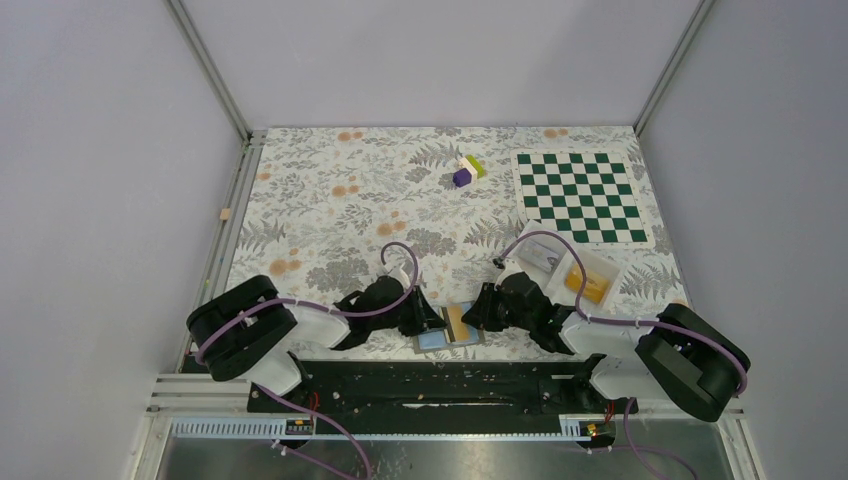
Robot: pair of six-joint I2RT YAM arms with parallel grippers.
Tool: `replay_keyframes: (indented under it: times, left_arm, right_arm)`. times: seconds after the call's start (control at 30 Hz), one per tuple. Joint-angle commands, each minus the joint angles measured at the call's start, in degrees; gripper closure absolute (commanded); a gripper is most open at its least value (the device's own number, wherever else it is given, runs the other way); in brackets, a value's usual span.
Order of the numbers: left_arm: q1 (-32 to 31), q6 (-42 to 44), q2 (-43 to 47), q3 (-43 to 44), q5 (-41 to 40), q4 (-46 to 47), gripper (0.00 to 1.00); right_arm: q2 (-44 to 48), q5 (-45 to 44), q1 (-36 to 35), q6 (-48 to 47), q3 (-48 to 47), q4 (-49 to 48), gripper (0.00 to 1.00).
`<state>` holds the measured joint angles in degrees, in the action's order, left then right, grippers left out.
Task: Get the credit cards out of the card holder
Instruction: Remove the credit card from the card holder.
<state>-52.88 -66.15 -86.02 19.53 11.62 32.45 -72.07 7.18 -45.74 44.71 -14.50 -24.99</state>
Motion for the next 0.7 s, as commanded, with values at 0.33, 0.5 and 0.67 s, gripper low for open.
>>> replay_keyframes:
  times: [0.33,0.5,0.67]
  left_arm:
    - [-0.32,-2.01,0.74,-1.87,0.07,5.71,1.0]
    - [-0.32,-3.16,1.45,-2.28,0.46,6.58,1.0]
    - [-0.23,-4.1,3.53,-3.35,0.49,6.78,1.0]
  right_arm:
    - [-1.33,-0.08,1.92,-1.44,3.22,6.86,0.78]
    - [0.1,0.52,3.33,-1.72,3.92,6.84,0.75]
    - [1.19,1.13,4.52,-2.08,4.39,7.19,0.72]
